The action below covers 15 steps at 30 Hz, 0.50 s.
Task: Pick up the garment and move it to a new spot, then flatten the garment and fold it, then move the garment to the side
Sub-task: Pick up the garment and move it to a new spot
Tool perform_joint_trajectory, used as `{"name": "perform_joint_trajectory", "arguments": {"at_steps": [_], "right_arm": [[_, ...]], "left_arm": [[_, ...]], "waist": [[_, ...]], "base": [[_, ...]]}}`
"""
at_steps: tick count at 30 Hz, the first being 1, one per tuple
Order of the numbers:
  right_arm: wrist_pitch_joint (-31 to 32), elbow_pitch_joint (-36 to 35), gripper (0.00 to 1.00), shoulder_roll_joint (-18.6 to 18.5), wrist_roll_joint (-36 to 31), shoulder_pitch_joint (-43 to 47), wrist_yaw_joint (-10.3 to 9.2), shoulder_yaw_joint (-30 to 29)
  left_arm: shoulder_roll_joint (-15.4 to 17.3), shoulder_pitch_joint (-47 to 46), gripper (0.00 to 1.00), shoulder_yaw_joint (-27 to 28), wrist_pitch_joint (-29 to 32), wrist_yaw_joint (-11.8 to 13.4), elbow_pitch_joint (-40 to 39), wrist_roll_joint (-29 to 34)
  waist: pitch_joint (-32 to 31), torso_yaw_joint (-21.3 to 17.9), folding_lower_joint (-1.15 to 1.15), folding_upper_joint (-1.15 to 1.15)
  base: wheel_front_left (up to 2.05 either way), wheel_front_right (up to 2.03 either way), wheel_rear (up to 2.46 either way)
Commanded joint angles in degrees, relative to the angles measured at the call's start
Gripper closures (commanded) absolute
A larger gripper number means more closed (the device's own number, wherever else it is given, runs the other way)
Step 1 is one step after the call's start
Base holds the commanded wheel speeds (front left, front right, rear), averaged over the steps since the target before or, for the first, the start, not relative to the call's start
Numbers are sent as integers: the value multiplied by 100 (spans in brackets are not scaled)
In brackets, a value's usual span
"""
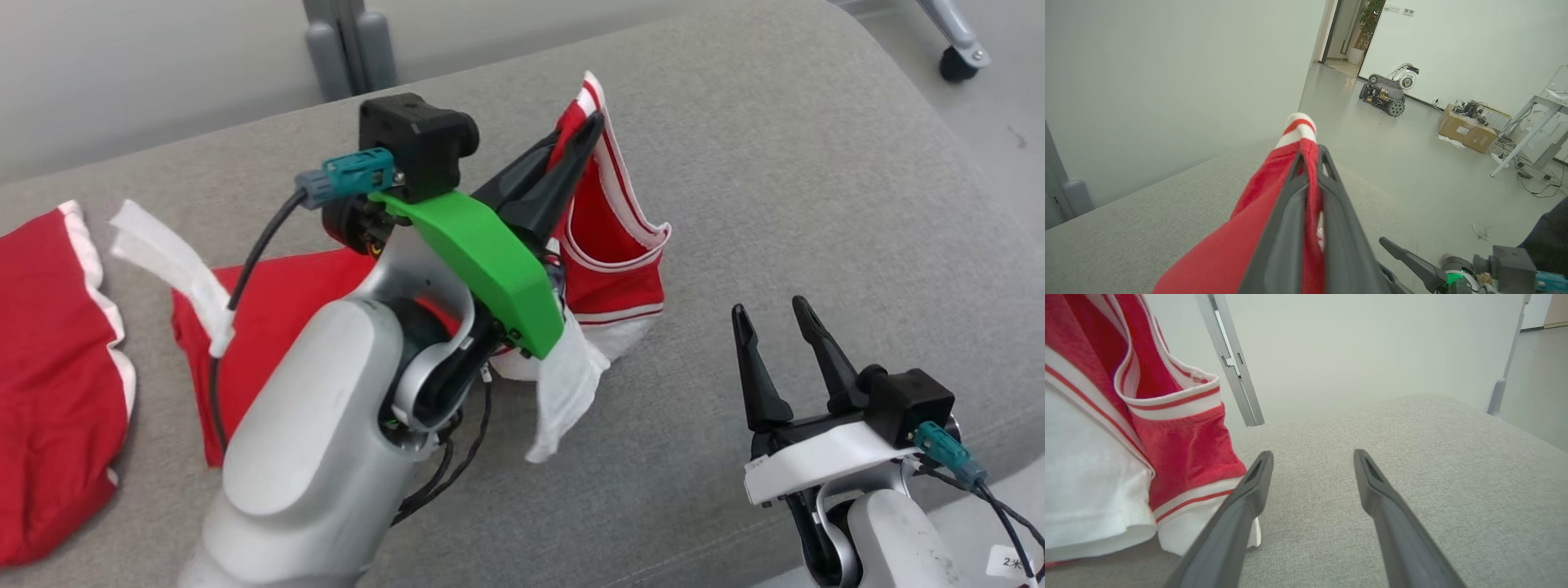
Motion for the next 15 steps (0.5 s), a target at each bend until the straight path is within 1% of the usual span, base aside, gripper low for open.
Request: {"name": "perform_joint_trajectory", "arguments": {"at_steps": [1, 6, 10, 12, 13, 14, 15], "right_arm": [[-20, -29, 0, -6, 48, -62, -6, -15], [-19, -23, 0, -2, 115, -127, -6, -60], [-20, -12, 0, -1, 173, -133, -6, -45], [-20, -6, 0, 0, 209, -129, -6, -9], [-20, 0, 0, 0, 229, -135, -6, 9], [-20, 8, 0, -2, 236, -143, -6, 22], [-20, 16, 0, -2, 237, -148, -6, 35]], "left_arm": [[-41, -228, 100, -164, -179, 68, 172, -99], [-31, -719, 100, -806, -919, 482, 666, -780], [-28, -1131, 100, -1389, -1414, 707, 1137, -1291], [-30, -1296, 55, -1720, -1634, 761, 1367, -1544], [-30, -1350, 5, -1906, -1715, 771, 1502, -1697], [-27, -1403, 0, -2048, -1787, 784, 1614, -1775], [-27, -1470, 0, -2205, -1871, 782, 1721, -1843]], "waist": [[261, -484, 0, 0], [412, -836, 0, 0], [496, -1039, 0, 0], [524, -1116, 0, 0], [538, -1150, 0, 0], [545, -1174, 0, 0], [550, -1195, 0, 0]], "base": [[0, 0, 0], [0, 0, 0], [0, 0, 0], [0, 0, 0], [0, 0, 0], [0, 0, 0], [0, 0, 0]]}}
